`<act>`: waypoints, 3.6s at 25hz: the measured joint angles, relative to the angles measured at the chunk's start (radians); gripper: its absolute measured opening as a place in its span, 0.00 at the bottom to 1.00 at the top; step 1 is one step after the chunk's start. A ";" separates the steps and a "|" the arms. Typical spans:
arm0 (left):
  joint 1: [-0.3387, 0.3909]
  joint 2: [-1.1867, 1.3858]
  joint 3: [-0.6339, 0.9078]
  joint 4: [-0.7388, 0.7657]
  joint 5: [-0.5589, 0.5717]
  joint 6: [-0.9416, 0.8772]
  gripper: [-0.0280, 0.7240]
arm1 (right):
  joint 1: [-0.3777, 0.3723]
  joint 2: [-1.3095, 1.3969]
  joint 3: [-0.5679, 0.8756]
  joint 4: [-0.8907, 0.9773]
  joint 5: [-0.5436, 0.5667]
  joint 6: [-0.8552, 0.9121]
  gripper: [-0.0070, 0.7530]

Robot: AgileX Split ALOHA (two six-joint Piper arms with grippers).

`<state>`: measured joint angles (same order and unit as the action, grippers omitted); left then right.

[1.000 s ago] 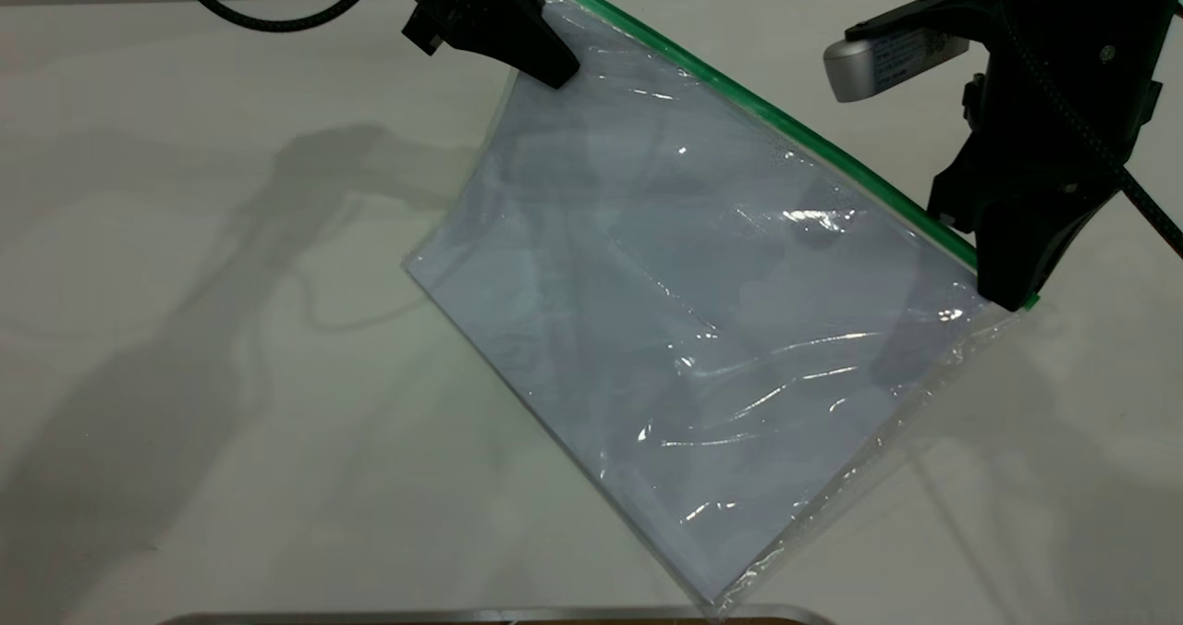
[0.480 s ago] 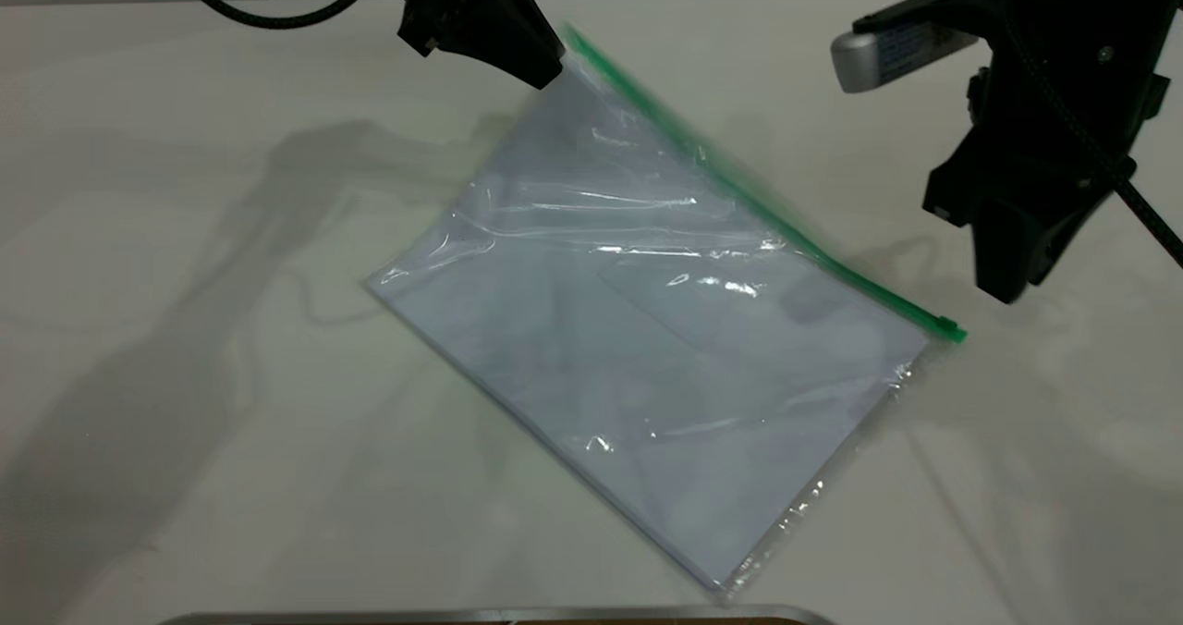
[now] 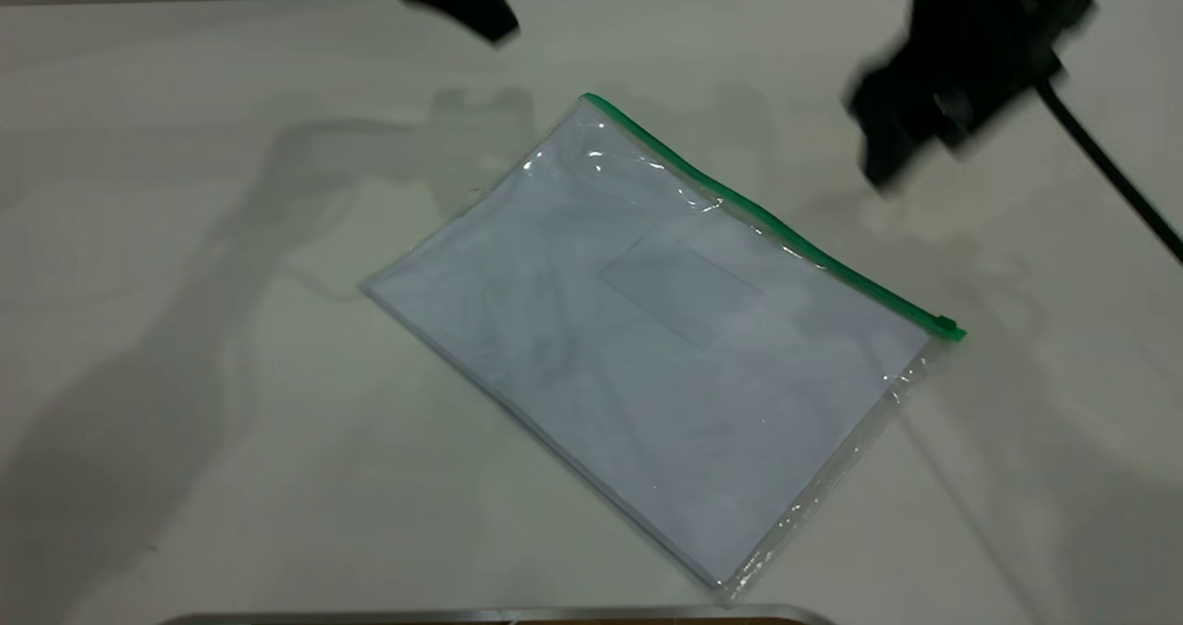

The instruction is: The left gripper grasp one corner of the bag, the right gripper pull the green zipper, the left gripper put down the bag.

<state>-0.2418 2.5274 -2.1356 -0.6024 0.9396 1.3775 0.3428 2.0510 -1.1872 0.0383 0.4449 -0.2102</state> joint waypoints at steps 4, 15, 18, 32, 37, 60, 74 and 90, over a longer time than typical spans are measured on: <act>0.000 -0.080 -0.068 0.111 0.096 -0.222 0.83 | 0.000 -0.025 -0.166 0.007 0.031 -0.009 0.72; 0.000 -0.338 -0.156 0.225 0.228 -0.502 0.82 | 0.000 -0.240 -0.658 0.026 0.430 -0.060 0.71; 0.000 -0.431 -0.158 0.272 0.228 -0.595 0.82 | 0.000 -0.336 -0.692 0.050 0.492 -0.069 0.71; 0.000 -0.814 -0.161 0.526 0.228 -1.046 0.82 | 0.000 -0.750 -0.694 0.278 0.781 -0.143 0.71; 0.000 -0.983 -0.095 0.560 0.228 -1.186 0.82 | 0.000 -0.908 -0.605 0.370 0.791 -0.147 0.71; 0.000 -2.092 1.129 0.610 0.229 -1.285 0.82 | 0.000 -1.960 0.457 0.266 0.753 -0.043 0.71; 0.000 -2.311 1.541 0.551 0.224 -1.293 0.82 | 0.000 -2.072 0.704 0.077 0.701 0.003 0.71; 0.000 -2.312 1.650 0.535 0.194 -1.312 0.82 | 0.000 -2.072 0.704 0.074 0.693 0.003 0.71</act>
<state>-0.2418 0.2157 -0.4860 -0.0669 1.1336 0.0659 0.3428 -0.0211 -0.4835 0.1122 1.1382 -0.2068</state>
